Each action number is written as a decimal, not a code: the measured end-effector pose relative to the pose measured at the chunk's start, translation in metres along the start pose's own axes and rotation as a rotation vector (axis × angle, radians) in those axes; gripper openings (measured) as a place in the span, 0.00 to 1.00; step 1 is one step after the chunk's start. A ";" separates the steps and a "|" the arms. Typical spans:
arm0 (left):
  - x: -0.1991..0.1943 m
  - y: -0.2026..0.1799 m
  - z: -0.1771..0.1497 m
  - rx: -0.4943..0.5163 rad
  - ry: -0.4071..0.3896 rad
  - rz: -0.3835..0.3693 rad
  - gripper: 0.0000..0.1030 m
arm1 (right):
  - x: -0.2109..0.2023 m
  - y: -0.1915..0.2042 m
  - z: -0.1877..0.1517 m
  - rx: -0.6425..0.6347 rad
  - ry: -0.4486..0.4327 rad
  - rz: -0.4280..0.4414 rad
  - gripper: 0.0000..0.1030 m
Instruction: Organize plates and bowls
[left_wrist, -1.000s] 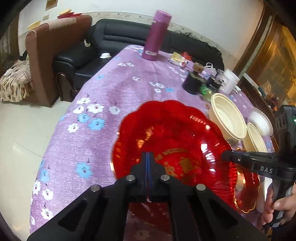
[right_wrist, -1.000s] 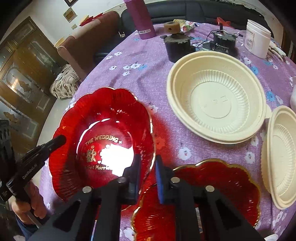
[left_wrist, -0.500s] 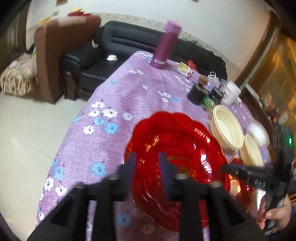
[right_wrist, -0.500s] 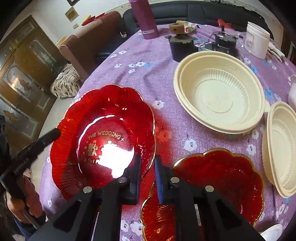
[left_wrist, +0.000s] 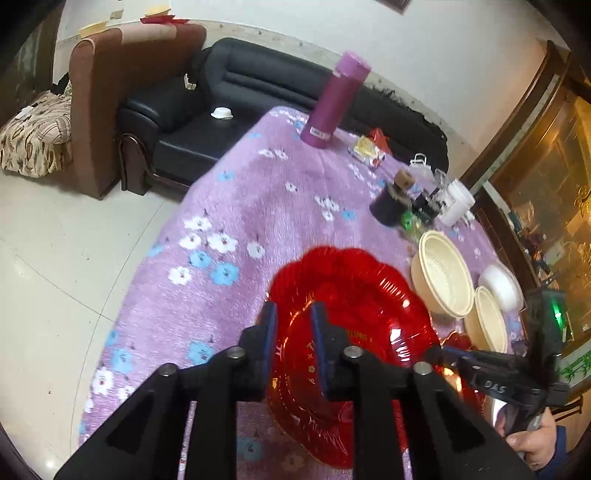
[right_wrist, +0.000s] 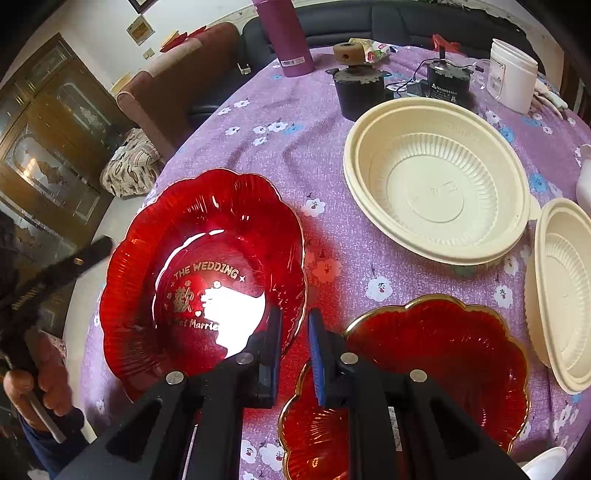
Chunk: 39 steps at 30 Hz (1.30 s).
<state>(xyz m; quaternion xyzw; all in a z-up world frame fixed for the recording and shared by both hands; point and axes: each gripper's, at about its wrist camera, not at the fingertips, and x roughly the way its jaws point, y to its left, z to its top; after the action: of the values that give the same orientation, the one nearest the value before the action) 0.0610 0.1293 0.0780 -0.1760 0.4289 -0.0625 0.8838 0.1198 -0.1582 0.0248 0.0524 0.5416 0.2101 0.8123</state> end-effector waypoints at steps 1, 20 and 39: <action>-0.001 0.001 0.001 0.006 -0.003 0.037 0.30 | 0.001 0.000 0.001 0.000 0.001 0.002 0.15; 0.018 0.003 -0.022 0.037 0.057 0.081 0.04 | 0.002 0.002 -0.006 -0.009 -0.001 0.006 0.15; -0.061 0.005 -0.111 0.003 0.011 0.079 0.04 | -0.040 0.022 -0.090 -0.056 0.028 0.154 0.16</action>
<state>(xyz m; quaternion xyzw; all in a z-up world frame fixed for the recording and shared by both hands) -0.0636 0.1218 0.0577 -0.1574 0.4405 -0.0293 0.8834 0.0189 -0.1666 0.0293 0.0683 0.5412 0.2877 0.7872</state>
